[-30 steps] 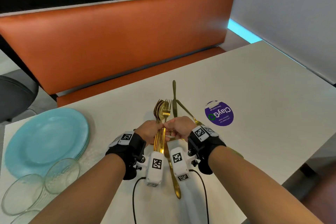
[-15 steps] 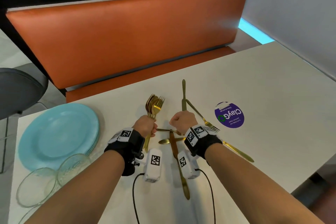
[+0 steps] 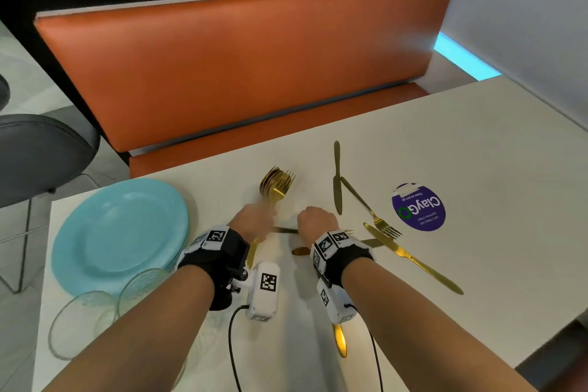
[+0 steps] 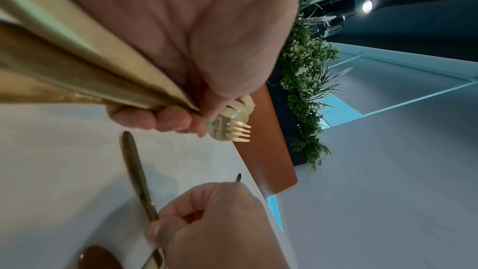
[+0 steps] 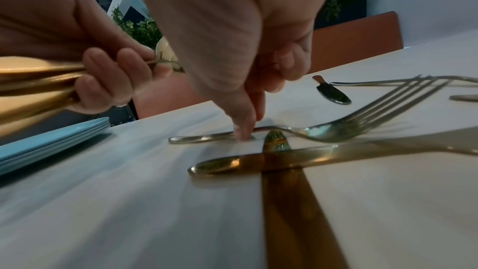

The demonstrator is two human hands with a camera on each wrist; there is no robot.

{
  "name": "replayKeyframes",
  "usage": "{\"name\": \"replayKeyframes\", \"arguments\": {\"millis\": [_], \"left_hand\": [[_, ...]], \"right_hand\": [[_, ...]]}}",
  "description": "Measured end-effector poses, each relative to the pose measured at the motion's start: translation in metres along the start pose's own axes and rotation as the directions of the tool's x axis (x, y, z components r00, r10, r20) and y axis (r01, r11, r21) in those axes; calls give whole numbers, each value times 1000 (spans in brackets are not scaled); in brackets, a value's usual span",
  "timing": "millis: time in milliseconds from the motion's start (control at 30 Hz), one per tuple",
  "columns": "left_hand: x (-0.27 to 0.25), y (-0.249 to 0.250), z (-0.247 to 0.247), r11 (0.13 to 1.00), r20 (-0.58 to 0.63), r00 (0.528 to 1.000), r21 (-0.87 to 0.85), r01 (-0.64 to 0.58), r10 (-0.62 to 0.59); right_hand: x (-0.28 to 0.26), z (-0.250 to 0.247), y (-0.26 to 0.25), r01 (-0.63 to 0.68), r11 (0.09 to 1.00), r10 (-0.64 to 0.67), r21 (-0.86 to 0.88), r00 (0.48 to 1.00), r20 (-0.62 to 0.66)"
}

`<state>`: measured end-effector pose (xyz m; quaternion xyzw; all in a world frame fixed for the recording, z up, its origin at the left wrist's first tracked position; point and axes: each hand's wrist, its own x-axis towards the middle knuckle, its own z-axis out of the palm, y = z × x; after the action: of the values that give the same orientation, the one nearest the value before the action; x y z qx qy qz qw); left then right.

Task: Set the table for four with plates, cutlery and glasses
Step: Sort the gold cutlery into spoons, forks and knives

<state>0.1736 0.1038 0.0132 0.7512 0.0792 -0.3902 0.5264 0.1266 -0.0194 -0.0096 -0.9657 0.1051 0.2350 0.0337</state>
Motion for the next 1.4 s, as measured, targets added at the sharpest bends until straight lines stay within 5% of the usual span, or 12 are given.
{"name": "replayKeyframes", "arguments": {"millis": [400, 733, 1133, 1400], "left_hand": [[1, 13, 3, 961, 7, 994, 255, -105, 107], [-2, 6, 32, 895, 193, 978, 420, -151, 75], [-14, 10, 59, 969, 215, 975, 226, -103, 54], [-9, 13, 63, 950, 178, 984, 304, -72, 17]], "right_hand": [[-16, -13, 1, 167, 974, -165, -150, 986, 24], [-39, -45, 20, 386, 875, -435, -293, 892, -124], [-40, -48, 45, 404, 874, -455, -270, 875, -163], [-37, -42, 63, 338, 934, -356, -112, 896, -264]]}}
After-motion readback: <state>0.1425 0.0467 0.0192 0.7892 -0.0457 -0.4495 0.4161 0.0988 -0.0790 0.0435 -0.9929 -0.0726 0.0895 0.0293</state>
